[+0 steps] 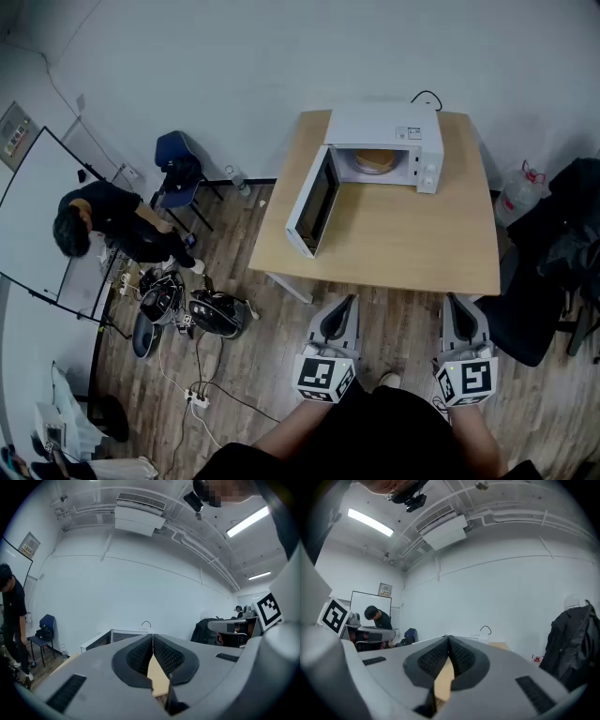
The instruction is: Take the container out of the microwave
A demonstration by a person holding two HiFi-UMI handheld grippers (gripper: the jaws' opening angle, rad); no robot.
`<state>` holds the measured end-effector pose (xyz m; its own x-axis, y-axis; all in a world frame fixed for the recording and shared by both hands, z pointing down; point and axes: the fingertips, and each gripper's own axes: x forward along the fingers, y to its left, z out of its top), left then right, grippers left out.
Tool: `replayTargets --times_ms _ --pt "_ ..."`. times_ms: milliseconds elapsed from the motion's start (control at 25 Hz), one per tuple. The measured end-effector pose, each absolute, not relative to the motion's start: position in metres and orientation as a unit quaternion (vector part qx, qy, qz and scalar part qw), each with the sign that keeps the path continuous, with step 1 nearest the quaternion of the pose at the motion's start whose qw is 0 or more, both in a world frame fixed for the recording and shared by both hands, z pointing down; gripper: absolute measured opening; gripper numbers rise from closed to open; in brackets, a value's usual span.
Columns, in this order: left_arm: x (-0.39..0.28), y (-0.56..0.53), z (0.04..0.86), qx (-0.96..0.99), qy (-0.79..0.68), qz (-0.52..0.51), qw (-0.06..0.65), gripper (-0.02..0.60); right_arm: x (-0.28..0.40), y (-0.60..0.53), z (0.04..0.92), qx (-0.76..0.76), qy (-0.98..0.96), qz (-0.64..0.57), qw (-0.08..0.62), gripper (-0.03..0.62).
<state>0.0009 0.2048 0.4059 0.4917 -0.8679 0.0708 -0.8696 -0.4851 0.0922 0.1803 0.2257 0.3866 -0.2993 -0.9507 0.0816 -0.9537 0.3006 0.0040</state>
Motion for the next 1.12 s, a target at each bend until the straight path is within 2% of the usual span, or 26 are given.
replayTargets --times_ms 560,1120 --pt "0.006 0.18 0.416 0.858 -0.51 0.004 0.063 0.009 0.184 0.202 0.4 0.551 -0.833 0.054 0.008 0.058" --pt "-0.001 0.055 0.442 0.87 -0.482 0.003 0.102 0.009 0.167 0.088 0.416 0.55 -0.83 0.071 0.066 0.059"
